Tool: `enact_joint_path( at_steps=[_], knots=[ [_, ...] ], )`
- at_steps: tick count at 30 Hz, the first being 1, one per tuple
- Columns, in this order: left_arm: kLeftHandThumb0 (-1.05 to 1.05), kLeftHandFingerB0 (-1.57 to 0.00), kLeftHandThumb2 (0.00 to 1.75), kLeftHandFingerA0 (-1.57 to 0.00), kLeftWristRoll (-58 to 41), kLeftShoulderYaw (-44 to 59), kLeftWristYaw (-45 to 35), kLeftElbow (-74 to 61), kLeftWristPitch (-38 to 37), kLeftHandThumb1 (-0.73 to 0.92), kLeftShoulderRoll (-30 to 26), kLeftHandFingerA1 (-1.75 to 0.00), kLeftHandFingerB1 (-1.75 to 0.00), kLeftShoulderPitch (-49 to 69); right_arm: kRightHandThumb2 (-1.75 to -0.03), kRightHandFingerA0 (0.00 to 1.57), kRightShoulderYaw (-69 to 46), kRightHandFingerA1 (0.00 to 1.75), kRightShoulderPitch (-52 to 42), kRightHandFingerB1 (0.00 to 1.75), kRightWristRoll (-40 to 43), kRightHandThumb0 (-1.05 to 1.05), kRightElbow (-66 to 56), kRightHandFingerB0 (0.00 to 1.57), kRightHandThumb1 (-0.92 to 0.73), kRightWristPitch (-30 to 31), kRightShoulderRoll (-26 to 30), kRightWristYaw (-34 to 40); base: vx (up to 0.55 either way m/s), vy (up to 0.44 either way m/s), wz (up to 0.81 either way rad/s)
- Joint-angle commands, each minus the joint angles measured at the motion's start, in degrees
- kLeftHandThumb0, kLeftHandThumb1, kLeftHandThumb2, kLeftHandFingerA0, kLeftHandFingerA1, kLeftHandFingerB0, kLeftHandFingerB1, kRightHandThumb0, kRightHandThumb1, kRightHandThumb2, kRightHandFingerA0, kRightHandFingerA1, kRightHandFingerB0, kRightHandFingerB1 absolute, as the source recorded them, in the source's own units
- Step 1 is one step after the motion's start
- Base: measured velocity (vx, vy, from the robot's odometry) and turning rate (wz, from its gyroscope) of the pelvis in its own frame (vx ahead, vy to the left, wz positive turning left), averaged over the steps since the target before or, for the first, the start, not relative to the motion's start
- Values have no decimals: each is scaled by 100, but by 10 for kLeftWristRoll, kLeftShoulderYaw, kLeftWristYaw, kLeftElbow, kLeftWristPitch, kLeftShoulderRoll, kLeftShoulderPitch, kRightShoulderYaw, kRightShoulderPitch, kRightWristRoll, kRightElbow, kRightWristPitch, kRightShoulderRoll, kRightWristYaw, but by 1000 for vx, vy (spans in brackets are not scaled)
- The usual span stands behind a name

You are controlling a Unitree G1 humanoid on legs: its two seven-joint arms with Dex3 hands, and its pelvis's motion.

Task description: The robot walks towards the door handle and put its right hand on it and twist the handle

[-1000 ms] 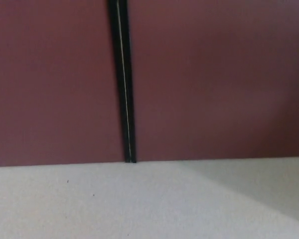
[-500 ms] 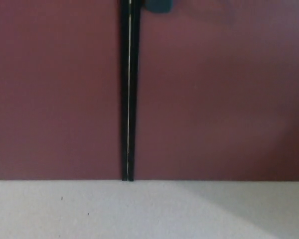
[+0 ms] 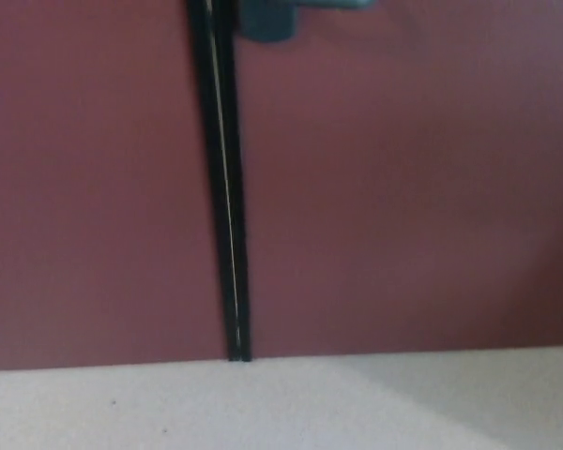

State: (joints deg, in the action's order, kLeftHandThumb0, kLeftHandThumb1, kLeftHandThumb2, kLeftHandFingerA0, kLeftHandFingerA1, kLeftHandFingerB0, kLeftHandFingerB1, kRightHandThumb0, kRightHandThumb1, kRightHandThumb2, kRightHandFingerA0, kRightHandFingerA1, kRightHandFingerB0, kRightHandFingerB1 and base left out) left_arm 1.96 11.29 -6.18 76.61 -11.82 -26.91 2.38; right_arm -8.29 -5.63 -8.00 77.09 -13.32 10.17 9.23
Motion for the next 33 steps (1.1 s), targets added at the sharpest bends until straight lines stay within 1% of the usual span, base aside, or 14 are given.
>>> enact_joint_path(
  at_steps=[1,5,11,23,26,27,33],
  knots=[
    [-23,-59,57,-75,3,1,-3,1,4,58,-2,-54,-43,0,-56,86,4,49,2,44,2,-19,-1,69,-53,3,1,-5,271,-2,3],
    [-23,-59,57,-75,4,-1,-4,0,3,58,-3,-55,-43,0,-56,84,4,48,1,44,4,-19,-2,70,-53,0,2,-7,224,113,5],
    [-22,-59,57,-75,2,0,-11,-1,-1,58,-4,-54,-43,2,-56,87,5,49,1,44,4,-17,-2,70,-53,2,0,-4,143,16,4],
    [-22,-59,57,-75,2,0,-12,2,2,58,-4,-53,-44,6,-56,86,13,48,1,43,-1,-19,-1,68,-53,5,0,-9,104,-164,0],
    [-22,-59,57,-75,2,1,-12,2,2,58,-4,-53,-44,7,-56,86,14,48,1,43,0,-19,-1,68,-53,5,0,-9,83,19,-6],
    [-21,-59,57,-78,4,0,-8,3,6,57,-3,-55,-44,5,-56,86,13,49,-4,44,2,-21,-3,69,-53,-6,-1,-10,104,96,-2],
    [-21,-59,57,-79,7,-5,-7,1,5,57,-6,-56,-44,6,-56,87,14,49,-4,44,1,-21,-1,69,-52,-5,-2,-8,199,233,8]
  ],
)
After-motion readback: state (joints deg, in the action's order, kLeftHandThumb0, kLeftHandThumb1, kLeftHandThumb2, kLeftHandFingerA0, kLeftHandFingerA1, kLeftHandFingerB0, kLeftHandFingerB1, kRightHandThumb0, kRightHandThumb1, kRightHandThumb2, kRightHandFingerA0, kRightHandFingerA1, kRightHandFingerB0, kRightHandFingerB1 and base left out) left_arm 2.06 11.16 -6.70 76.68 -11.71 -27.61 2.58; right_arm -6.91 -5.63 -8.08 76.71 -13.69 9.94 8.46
